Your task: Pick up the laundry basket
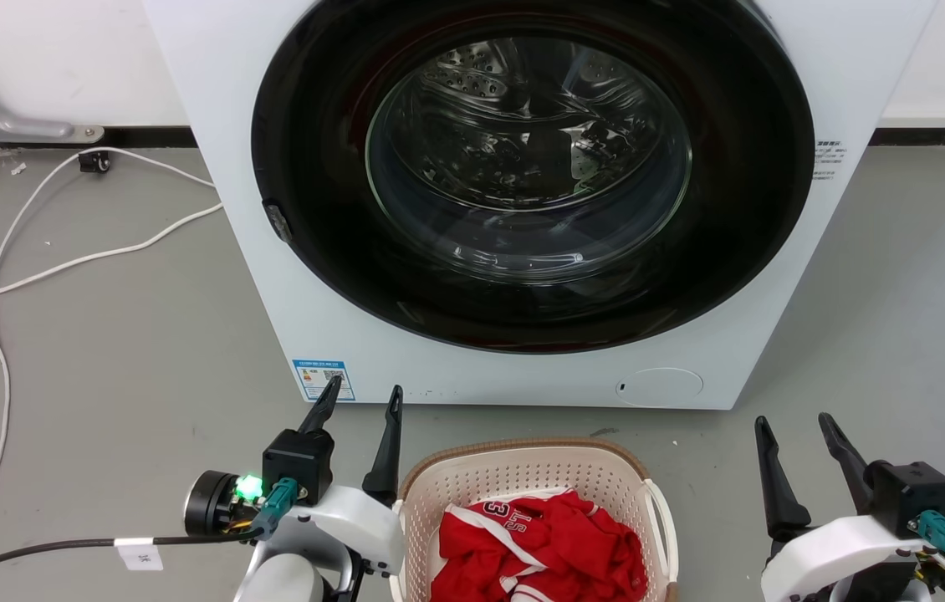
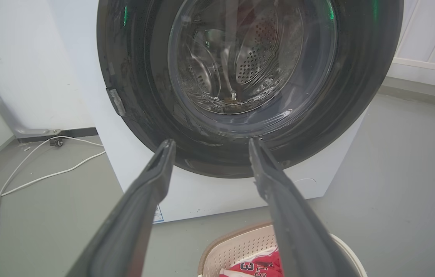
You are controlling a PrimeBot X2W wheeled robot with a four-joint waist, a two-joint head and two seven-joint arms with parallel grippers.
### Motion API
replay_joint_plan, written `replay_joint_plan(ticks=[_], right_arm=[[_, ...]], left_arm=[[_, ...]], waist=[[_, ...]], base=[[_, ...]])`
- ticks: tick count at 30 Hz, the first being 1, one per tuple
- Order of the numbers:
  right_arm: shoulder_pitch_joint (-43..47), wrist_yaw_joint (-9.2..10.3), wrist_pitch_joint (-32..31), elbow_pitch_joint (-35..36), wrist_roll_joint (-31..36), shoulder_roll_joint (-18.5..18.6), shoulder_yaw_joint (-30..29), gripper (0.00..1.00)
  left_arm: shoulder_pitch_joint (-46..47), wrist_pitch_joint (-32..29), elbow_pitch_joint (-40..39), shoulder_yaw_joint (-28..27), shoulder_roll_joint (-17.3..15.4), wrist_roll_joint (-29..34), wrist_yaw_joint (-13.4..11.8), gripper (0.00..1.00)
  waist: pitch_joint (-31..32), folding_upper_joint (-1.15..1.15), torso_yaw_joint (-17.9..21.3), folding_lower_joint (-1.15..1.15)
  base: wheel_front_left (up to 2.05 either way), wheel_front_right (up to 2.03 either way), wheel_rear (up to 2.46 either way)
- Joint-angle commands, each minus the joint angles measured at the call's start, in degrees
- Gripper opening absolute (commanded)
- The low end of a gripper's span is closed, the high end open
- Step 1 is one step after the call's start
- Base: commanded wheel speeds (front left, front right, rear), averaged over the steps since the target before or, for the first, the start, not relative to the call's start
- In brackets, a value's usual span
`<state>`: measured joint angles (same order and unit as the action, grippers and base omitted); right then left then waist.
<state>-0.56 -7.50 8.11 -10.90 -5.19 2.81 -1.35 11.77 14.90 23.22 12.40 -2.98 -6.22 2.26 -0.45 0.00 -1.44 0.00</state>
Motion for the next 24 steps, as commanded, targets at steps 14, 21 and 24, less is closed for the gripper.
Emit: replay_joint_plan(ticks=[14, 21, 24], right_arm=[[-0.21, 0.02, -0.4, -1.45, -0.6, 0.14, -0.25, 1.0], [-0.4, 0.02, -1.01, -1.11, -0.46, 0.13, -0.25, 1.0], [-0.99, 0.02, -2.14, -1.7, -0.19, 0.13, -0.04, 1.0]], left_arm=[[0.49, 0.38, 0.03, -0.38, 0.1, -1.86, -0.37, 1.0], [1.06, 0.38, 0.33, -0.06, 0.1, -1.39, -0.84, 1.0], [1.7, 0.31, 1.55, -0.14, 0.11, -1.45, -0.97, 1.0]], waist=[[-0.57, 0.0, -0.07, 0.0], [-1.75, 0.0, -0.14, 0.0], [-3.46, 0.0, -0.1, 0.0]], base=[[0.0, 0.0, 0.0], [0.0, 0.0, 0.0], [0.0, 0.0, 0.0]])
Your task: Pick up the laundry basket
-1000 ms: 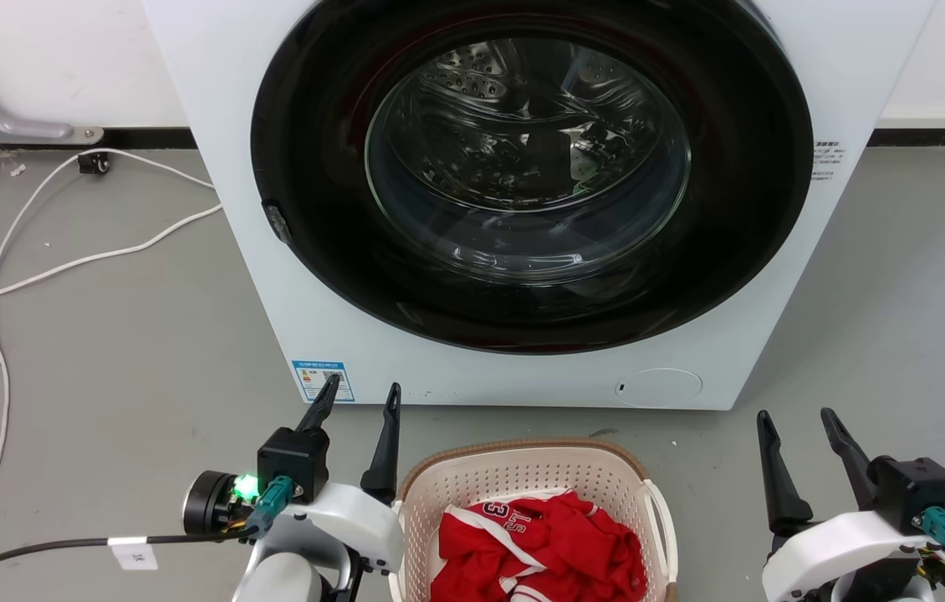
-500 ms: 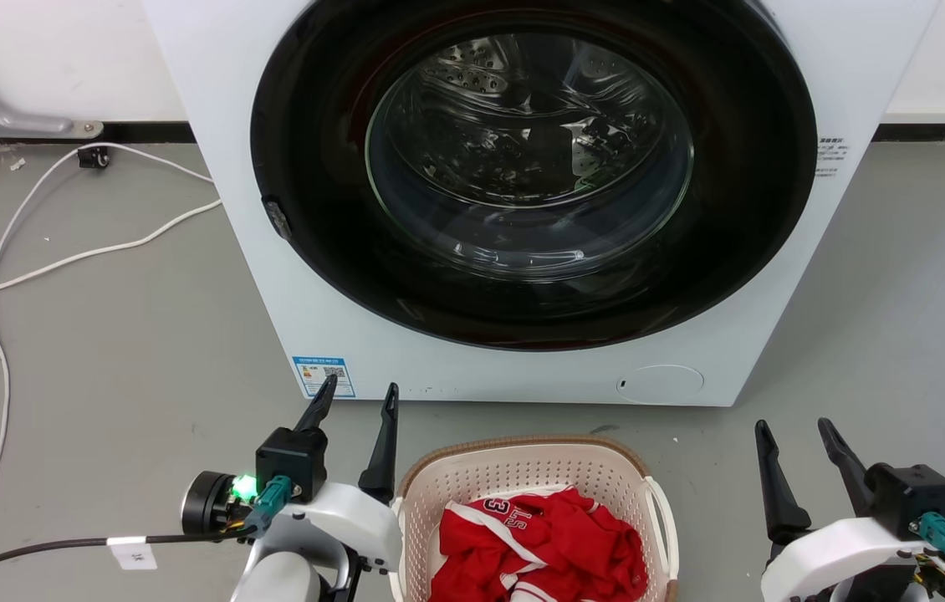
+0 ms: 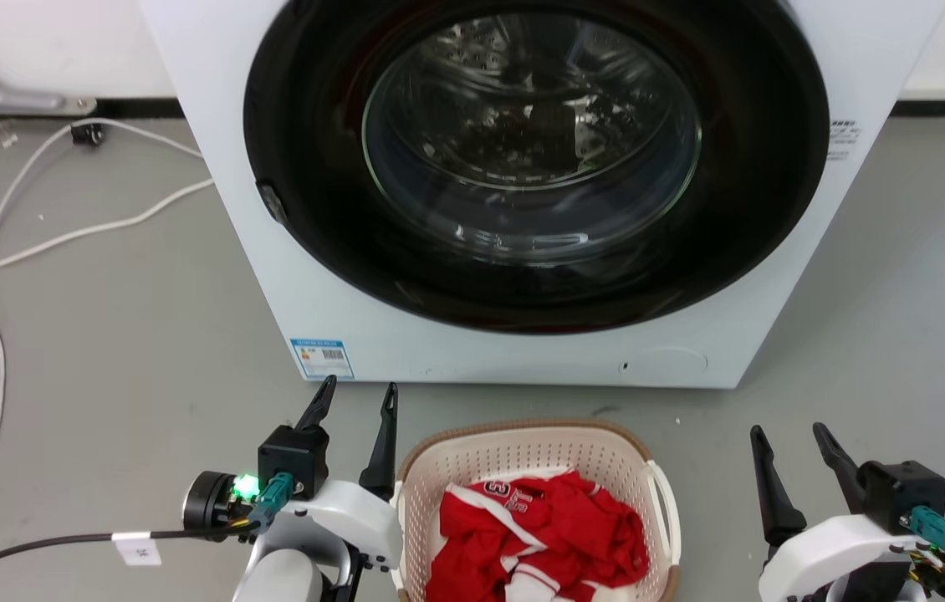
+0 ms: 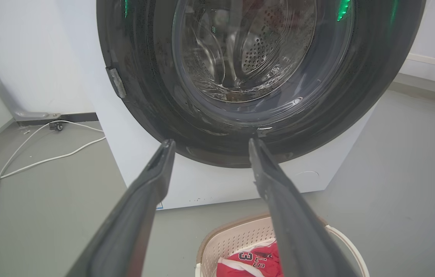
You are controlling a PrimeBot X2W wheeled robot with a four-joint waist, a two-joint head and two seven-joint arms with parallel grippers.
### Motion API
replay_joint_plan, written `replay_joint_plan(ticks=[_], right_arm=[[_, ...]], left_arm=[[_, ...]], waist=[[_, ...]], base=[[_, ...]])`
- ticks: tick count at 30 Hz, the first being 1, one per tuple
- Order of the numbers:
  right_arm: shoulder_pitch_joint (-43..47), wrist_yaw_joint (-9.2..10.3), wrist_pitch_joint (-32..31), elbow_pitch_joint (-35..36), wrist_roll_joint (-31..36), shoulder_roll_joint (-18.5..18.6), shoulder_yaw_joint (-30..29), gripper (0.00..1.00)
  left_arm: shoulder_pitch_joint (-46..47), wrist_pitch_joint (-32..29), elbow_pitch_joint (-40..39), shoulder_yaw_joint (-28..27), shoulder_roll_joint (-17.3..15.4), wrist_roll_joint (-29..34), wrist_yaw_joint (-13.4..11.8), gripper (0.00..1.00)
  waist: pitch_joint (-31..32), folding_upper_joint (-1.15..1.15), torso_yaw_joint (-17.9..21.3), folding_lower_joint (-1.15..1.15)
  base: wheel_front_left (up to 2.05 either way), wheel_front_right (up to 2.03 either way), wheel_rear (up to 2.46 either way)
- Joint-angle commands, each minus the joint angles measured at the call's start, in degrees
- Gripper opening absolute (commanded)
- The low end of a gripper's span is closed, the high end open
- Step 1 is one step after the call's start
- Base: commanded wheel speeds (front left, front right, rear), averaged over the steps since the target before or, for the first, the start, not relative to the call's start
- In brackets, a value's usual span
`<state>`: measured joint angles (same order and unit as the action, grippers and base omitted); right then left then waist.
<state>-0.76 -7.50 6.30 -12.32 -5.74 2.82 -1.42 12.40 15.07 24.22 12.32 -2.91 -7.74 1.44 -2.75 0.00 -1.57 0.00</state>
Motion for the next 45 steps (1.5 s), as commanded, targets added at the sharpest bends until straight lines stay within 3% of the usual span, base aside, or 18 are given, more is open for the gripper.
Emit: replay_joint_plan(ticks=[1, 8, 10, 20, 29, 45], right_arm=[[-0.79, 0.02, -0.33, -0.28, 0.36, 0.12, 0.04, 1.0], [-3.9, 0.02, -4.97, -4.92, 0.34, 0.11, 0.73, 1.0], [-6.22, 0.03, -6.69, -8.95, -0.08, 0.1, 1.19, 1.0], [-16.68, 0.03, -8.62, -21.36, -0.76, 0.11, 2.96, 1.0], [-29.16, 0.03, -7.57, -34.07, -2.95, 0.07, 4.87, 1.0], [-47.33, 0.03, -4.46, -53.84, -8.94, 0.07, 11.01, 1.0]], left_arm=[[1.07, 0.14, 0.55, -0.07, 0.03, 0.06, -0.15, 1.0], [4.13, 0.14, 7.74, -0.12, 0.02, -1.19, 0.93, 1.0], [6.22, 0.14, 13.76, -0.2, 0.02, -2.44, 1.75, 1.0], [17.22, -0.08, 29.65, -1.0, -0.39, -6.8, 5.04, 1.0], [27.36, -1.96, 39.77, -0.08, -1.43, -10.9, 6.02, 1.0], [36.91, -12.49, 43.48, 8.32, -3.69, -21.34, 6.07, 1.0]], waist=[[-1.16, 0.0, 0.04, 0.0], [-8.04, 0.0, 0.36, 0.0], [-12.33, 0.0, 0.54, 0.0], [-24.77, 0.0, 1.7, 0.0], [-34.3, 0.0, 2.19, 0.0], [-44.17, 0.0, 2.87, 0.0]], base=[[0.0, 0.0, 0.0], [0.0, 0.0, 0.0], [0.0, 0.0, 0.0], [0.0, 0.0, 0.0], [0.0, 0.0, 0.0], [0.0, 0.0, 0.0]])
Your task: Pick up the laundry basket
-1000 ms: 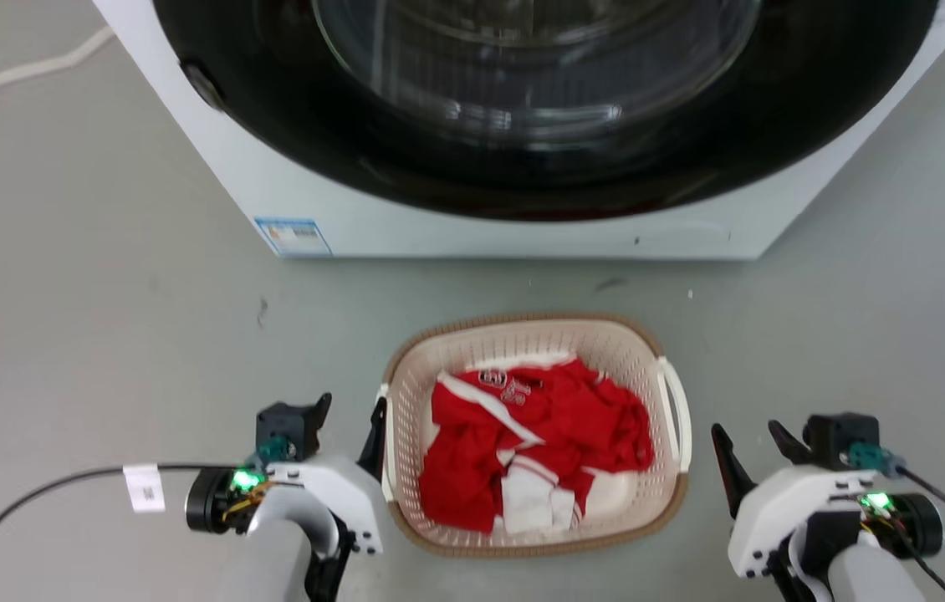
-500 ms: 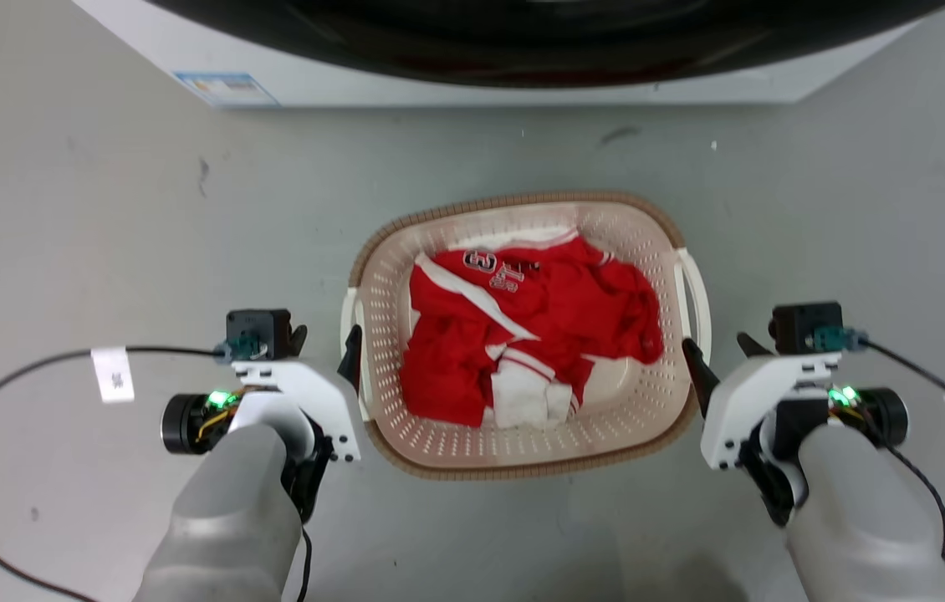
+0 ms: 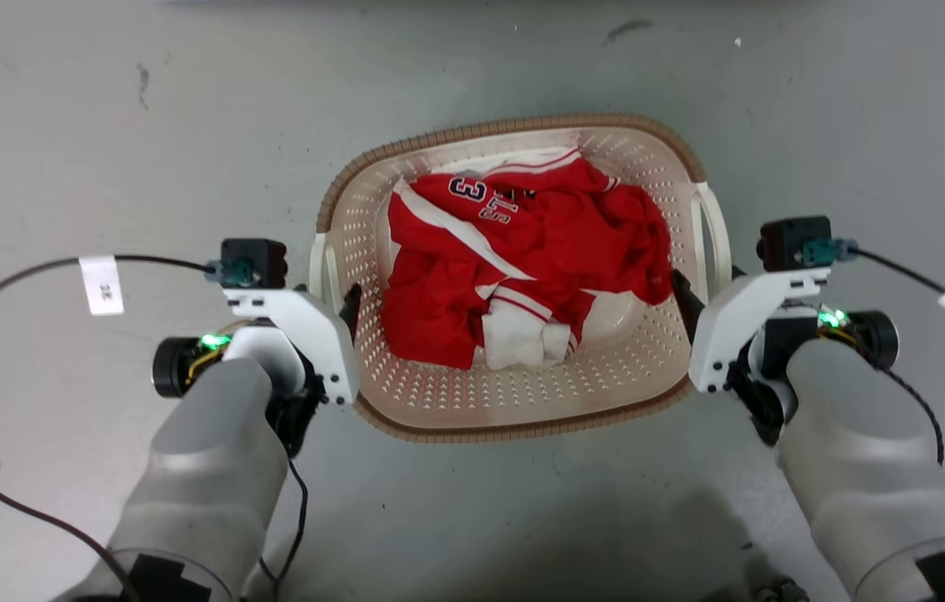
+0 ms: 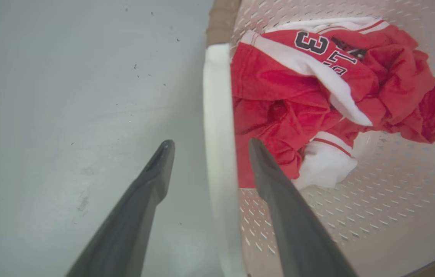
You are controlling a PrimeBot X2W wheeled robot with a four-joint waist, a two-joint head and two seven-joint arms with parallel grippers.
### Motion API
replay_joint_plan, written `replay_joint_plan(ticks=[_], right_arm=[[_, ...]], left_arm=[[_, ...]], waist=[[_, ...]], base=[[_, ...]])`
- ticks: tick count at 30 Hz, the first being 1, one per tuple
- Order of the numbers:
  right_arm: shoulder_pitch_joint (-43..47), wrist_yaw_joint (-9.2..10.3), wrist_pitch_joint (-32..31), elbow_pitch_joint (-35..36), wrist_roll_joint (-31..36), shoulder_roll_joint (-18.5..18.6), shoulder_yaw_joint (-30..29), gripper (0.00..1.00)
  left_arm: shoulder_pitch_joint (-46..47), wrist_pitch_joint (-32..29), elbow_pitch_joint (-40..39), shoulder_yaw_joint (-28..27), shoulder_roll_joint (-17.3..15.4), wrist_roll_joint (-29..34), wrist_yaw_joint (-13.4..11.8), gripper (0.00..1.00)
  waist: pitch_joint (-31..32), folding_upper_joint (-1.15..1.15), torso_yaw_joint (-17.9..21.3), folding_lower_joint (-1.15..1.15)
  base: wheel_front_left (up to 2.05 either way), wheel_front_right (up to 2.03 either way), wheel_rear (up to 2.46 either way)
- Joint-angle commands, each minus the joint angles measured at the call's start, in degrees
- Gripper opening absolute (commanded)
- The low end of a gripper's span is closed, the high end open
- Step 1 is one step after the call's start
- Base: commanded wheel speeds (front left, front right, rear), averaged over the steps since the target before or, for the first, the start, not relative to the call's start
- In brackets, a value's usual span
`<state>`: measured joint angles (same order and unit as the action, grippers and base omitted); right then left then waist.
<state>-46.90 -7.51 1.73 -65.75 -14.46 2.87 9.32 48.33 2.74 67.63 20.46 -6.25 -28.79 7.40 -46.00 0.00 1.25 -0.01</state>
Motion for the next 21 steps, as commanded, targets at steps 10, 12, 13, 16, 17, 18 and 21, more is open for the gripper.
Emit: replay_joint_plan(ticks=[10, 12, 13, 16, 17, 18, 21], right_arm=[[-7.44, 0.04, 1.93, -5.26, -2.58, 0.03, 2.98, 0.61], [-7.76, 0.04, 1.45, -5.81, -3.28, 0.02, 3.7, 0.0], [-7.81, 0.03, 1.48, -5.98, -3.72, 0.01, 4.07, 0.0], [-8.16, 0.03, 1.66, -6.39, -4.7, -0.06, 5.1, 0.0], [-8.17, 0.03, 1.6, -6.51, -4.98, -0.09, 5.47, 0.0], [-8.17, 0.04, 1.6, -6.65, -5.27, -0.07, 5.83, 0.0], [-8.25, 0.03, 1.52, -6.82, -6.12, -0.05, 6.86, 0.0]], left_arm=[[5.27, -4.03, 0.6, 4.42, -1.0, -5.05, 0.12, 0.98], [5.58, -4.4, 0.31, 5.49, -1.04, -5.85, 0.12, 0.0], [5.5, -4.81, 0.15, 6.02, -0.94, -6.43, 0.12, 0.0], [5.63, -4.18, -0.43, 7.65, -1.46, -7.27, 0.13, 0.0], [5.57, -4.03, -0.41, 8.18, -1.52, -7.7, 0.13, 0.0], [5.54, -4.11, -0.46, 8.58, -1.56, -8.12, 0.13, 0.0], [5.59, -4.14, -0.58, 9.69, -1.59, -9.64, 0.14, 0.0]], waist=[[-4.23, 0.0, -0.13, 0.01], [-4.38, 0.0, -0.25, 0.01], [-4.41, 0.0, -0.3, 0.01], [-4.44, 0.0, -0.38, 0.01], [-4.4, 0.0, -0.37, 0.01], [-4.32, 0.0, -0.35, 0.01], [-4.01, 0.0, -0.24, 0.01]], base=[[0.0, 0.0, 0.0], [0.0, 0.0, 0.0], [0.0, 0.0, 0.0], [0.0, 0.0, 0.0], [0.0, 0.0, 0.0], [0.0, 0.0, 0.0], [0.0, 0.0, 0.0]])
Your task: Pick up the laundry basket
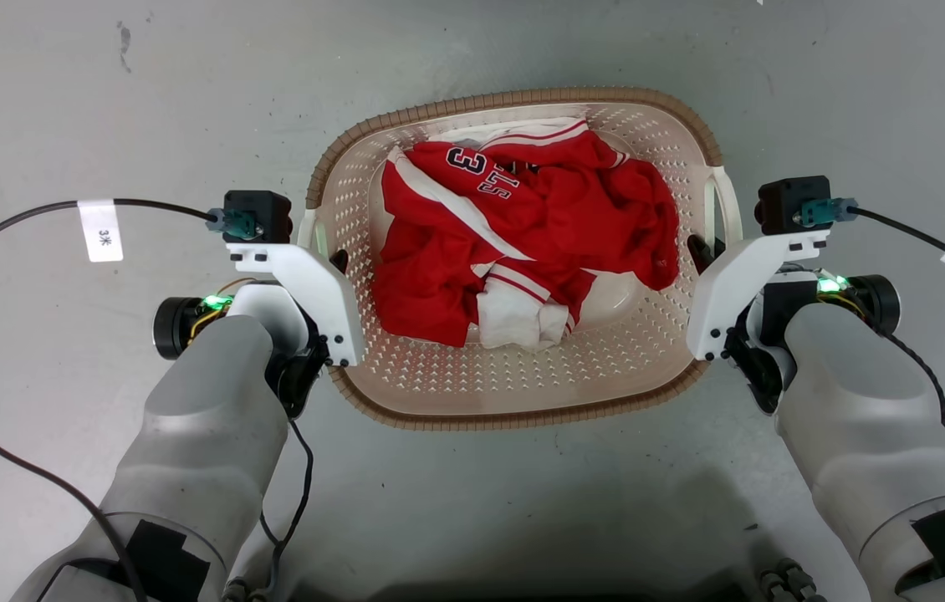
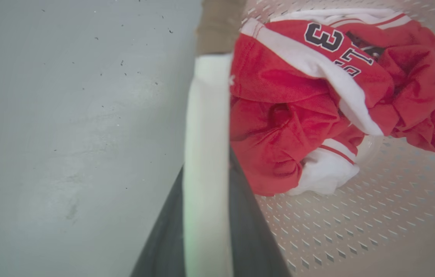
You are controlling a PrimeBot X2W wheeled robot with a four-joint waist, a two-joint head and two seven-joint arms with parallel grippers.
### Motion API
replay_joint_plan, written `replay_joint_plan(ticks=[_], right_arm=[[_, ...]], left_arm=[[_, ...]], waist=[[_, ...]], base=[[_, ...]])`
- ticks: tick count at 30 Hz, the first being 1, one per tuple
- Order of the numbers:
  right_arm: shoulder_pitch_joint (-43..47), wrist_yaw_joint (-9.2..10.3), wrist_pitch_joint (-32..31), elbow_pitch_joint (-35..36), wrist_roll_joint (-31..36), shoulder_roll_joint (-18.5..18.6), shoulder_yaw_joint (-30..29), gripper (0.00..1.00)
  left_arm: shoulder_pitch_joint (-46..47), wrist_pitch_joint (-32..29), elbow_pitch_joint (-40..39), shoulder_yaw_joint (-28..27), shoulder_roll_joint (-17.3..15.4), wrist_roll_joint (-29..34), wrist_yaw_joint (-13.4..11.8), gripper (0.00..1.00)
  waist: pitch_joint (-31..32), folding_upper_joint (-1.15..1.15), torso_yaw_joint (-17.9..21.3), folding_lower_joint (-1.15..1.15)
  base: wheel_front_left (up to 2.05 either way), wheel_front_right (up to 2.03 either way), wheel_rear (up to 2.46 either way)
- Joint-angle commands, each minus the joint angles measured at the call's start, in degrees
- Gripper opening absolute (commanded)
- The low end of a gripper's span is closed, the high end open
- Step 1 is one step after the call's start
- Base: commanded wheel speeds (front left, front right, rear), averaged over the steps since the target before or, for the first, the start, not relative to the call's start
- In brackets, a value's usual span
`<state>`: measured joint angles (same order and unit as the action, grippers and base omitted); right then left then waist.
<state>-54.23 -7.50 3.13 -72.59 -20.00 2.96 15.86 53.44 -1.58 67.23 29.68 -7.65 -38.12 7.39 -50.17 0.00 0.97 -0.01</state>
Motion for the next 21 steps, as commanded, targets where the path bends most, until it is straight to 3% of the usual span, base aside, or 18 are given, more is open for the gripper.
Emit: replay_joint_plan(ticks=[1, 12, 21], right_arm=[[-0.95, 0.02, 0.1, -0.02, -0.79, -0.13, 0.69, 0.0], [1.19, -0.01, -4.78, 0.13, -5.62, -0.27, 5.45, 0.0], [3.48, -0.08, -12.06, 0.13, -10.97, -0.54, 8.91, 0.0]], left_arm=[[0.5, 0.18, -0.19, 0.83, -0.2, -0.73, 0.15, 0.0], [1.01, -2.33, 0.86, 4.47, 0.57, -4.75, 0.19, 0.0], [0.11, -7.18, 0.7, 7.04, 0.74, -8.76, 0.21, 0.0]], waist=[[0.33, 0.0, 0.1, 0.01], [4.11, 0.0, 0.32, 0.01], [11.26, 0.0, 0.99, 0.01]], base=[[0.0, 0.0, 0.0], [0.0, 0.0, 0.0], [0.0, 0.0, 0.0]])
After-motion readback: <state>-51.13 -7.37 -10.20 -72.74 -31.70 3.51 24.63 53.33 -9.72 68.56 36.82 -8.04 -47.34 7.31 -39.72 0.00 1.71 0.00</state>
